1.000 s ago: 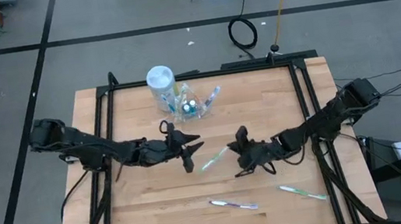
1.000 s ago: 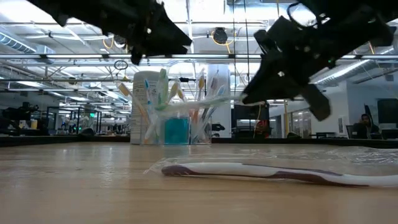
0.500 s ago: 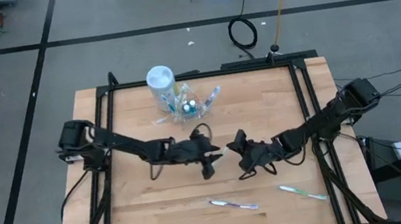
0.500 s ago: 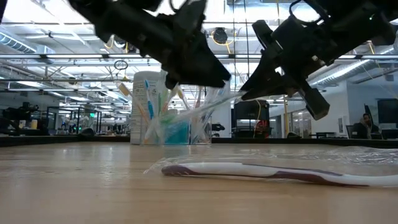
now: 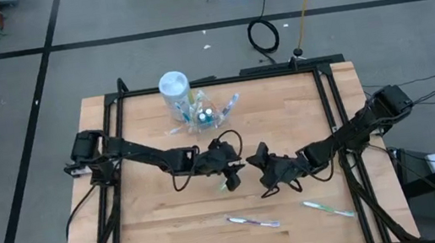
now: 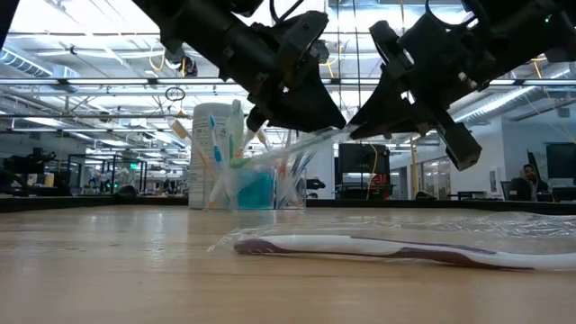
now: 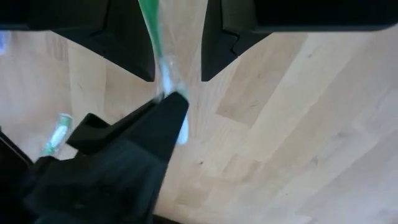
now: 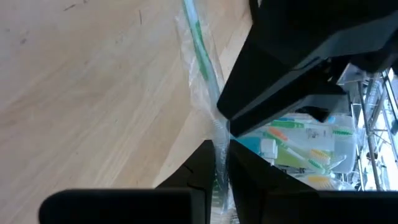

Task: Pick & Place toothbrushing station
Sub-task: Put the green toothbrush into the transparent organizer

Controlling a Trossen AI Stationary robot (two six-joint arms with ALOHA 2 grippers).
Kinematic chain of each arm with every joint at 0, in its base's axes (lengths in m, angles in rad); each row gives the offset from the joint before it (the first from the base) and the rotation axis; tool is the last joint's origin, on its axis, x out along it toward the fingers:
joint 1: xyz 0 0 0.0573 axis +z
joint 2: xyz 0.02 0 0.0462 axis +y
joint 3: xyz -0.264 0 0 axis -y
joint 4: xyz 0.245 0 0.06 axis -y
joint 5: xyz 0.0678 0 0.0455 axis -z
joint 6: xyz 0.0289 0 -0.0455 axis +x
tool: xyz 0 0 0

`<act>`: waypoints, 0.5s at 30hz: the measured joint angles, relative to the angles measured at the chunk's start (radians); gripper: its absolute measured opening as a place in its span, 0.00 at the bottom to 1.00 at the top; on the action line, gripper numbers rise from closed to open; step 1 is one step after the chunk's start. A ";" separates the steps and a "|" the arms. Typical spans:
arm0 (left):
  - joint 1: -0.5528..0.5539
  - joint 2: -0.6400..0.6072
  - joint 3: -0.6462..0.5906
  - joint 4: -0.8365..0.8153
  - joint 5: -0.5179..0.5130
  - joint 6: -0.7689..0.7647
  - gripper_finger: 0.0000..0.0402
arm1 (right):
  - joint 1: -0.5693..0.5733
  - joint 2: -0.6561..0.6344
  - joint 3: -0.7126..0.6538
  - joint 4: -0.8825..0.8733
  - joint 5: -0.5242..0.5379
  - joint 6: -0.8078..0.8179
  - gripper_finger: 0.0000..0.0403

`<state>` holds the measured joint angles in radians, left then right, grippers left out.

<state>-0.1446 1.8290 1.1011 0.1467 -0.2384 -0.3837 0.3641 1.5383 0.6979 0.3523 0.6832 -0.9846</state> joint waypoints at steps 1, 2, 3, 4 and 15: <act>0.005 0.000 0.000 -0.008 0.011 -0.015 0.33 | 0.000 0.000 0.000 0.004 0.001 0.000 0.08; 0.010 0.000 0.000 -0.018 0.024 -0.029 0.33 | 0.000 0.000 0.000 0.014 0.001 0.000 0.08; 0.014 0.000 0.000 -0.024 0.031 -0.042 0.33 | 0.000 0.000 0.000 0.027 0.001 0.000 0.08; 0.017 0.000 0.000 -0.031 0.033 -0.053 0.33 | 0.000 0.000 0.000 0.041 0.002 0.000 0.07; 0.022 0.000 0.000 -0.044 0.038 -0.036 0.15 | -0.003 0.000 0.000 0.085 -0.001 0.003 0.09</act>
<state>-0.1230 1.8286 1.1011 0.1023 -0.2008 -0.4196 0.3614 1.5383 0.6975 0.4377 0.6819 -0.9811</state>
